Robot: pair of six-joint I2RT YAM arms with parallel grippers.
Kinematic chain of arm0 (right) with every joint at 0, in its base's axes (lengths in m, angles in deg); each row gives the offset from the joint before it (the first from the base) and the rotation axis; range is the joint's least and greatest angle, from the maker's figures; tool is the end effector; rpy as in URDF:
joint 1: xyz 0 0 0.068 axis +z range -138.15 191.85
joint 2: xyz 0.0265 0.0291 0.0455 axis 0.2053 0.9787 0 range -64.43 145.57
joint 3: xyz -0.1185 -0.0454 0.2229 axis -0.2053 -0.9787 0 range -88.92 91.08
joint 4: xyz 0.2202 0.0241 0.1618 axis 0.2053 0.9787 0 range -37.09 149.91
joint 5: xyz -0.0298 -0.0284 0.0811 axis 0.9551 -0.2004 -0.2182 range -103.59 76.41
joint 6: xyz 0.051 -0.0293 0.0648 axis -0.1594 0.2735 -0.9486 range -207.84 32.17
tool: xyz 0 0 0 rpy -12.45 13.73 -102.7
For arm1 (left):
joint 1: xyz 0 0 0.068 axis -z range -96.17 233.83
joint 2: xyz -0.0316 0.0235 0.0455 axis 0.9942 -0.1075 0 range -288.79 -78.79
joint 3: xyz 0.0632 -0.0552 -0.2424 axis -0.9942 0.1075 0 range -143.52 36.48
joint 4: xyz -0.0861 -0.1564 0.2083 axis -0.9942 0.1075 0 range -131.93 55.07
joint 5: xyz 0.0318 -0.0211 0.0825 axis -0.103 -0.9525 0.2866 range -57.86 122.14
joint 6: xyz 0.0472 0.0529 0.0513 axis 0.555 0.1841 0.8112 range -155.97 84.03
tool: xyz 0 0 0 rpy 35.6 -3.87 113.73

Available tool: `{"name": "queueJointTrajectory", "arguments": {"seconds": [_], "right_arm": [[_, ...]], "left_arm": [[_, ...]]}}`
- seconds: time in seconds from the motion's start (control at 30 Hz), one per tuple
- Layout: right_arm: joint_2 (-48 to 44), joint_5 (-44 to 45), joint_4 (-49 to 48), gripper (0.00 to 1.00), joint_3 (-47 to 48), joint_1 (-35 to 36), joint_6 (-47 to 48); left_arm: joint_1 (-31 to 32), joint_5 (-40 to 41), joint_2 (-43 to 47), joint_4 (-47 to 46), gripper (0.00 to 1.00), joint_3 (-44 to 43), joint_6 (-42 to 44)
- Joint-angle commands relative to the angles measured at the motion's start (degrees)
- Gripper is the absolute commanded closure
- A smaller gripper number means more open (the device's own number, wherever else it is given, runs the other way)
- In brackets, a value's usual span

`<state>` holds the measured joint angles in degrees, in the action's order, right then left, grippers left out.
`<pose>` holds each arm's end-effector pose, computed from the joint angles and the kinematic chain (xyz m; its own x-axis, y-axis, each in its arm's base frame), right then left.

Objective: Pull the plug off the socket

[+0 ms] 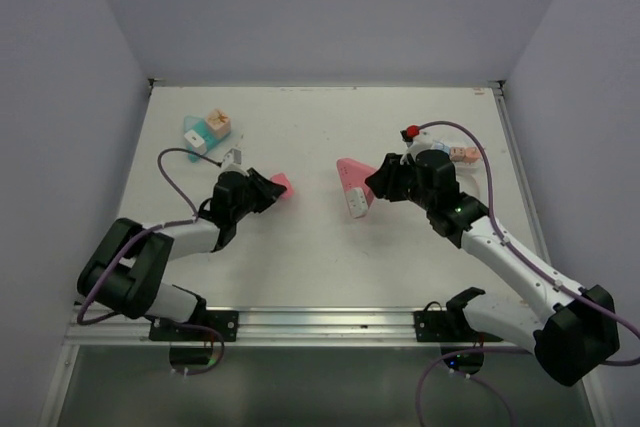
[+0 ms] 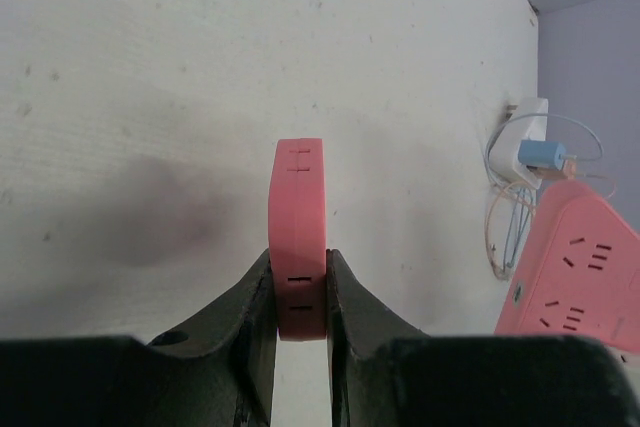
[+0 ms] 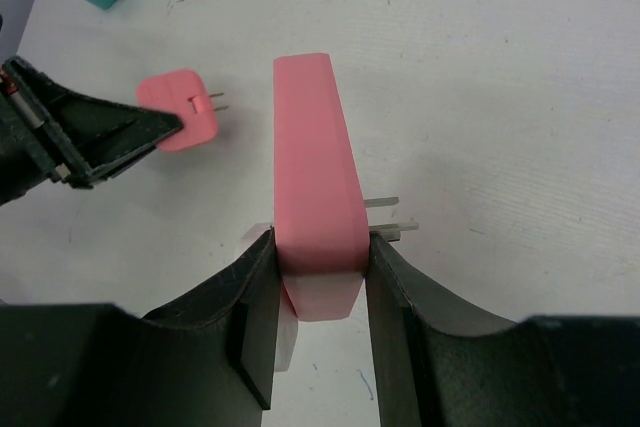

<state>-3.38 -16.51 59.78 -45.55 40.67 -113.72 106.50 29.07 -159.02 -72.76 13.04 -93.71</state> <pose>0.2634 0.1496 0.2453 -0.5555 0.1919 -0.8091 -0.3108 0.8546 0.4160 0.2809 -0.1217 0.1071 -0.5786 -0.6734 -0.4602 -0.1124 0.6246 -0.7728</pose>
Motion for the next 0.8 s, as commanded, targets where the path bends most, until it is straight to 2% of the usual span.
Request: {"name": "queueJointTrajectory", "arguments": {"seconds": [0.0, 0.13, 0.23, 0.33, 0.37, 0.43, 0.47, 0.53, 0.67, 0.77], "right_arm": [[-1.7, -2.7, -4.1, 1.00, 1.7, -0.1, -0.9], [-1.5, -3.4, -4.1, 1.00, 1.6, -0.1, -0.8], [-1.4, -3.3, -4.1, 1.00, 1.4, -0.1, -0.8], [-1.5, -3.1, -4.3, 1.00, 1.1, -0.1, -0.9], [-1.5, -3.2, -4.3, 1.00, 1.0, -0.1, -0.8], [-1.6, -3.1, -4.2, 1.00, 0.9, -0.1, -0.7], [-1.6, -3.1, -4.2, 1.00, 0.8, -0.1, -0.7], [-1.6, -3.0, -4.2, 1.00, 0.7, -0.1, -0.6], [-1.5, -2.9, -4.3, 1.00, 0.8, -0.1, -0.5], [-1.0, -2.5, -4.5, 1.00, 0.9, -0.1, -0.7]], "left_arm": [[-2.4, -6.7, -7.4, -10.2, 0.90, -6.3, 3.8], [-4.0, -8.4, -14.7, -12.9, 0.83, -9.7, 2.9], [-5.2, -9.3, -20.7, -12.8, 0.71, -11.6, 1.6], [-6.4, -10.8, -22.9, -13.3, 0.62, -12.3, 0.0], [-6.6, -11.0, -23.2, -13.4, 0.53, -12.2, -0.4], [-6.9, -11.4, -22.9, -13.0, 0.44, -11.7, -0.6], [-7.2, -11.0, -21.7, -11.5, 0.29, -11.5, -0.5], [-7.3, -9.3, -19.8, -8.7, 0.13, -10.8, 0.5], [-7.5, -5.9, -12.3, 1.2, 0.00, -9.7, 1.9], [-7.5, -3.5, -7.2, 9.6, 0.00, -9.9, 3.0]]}}
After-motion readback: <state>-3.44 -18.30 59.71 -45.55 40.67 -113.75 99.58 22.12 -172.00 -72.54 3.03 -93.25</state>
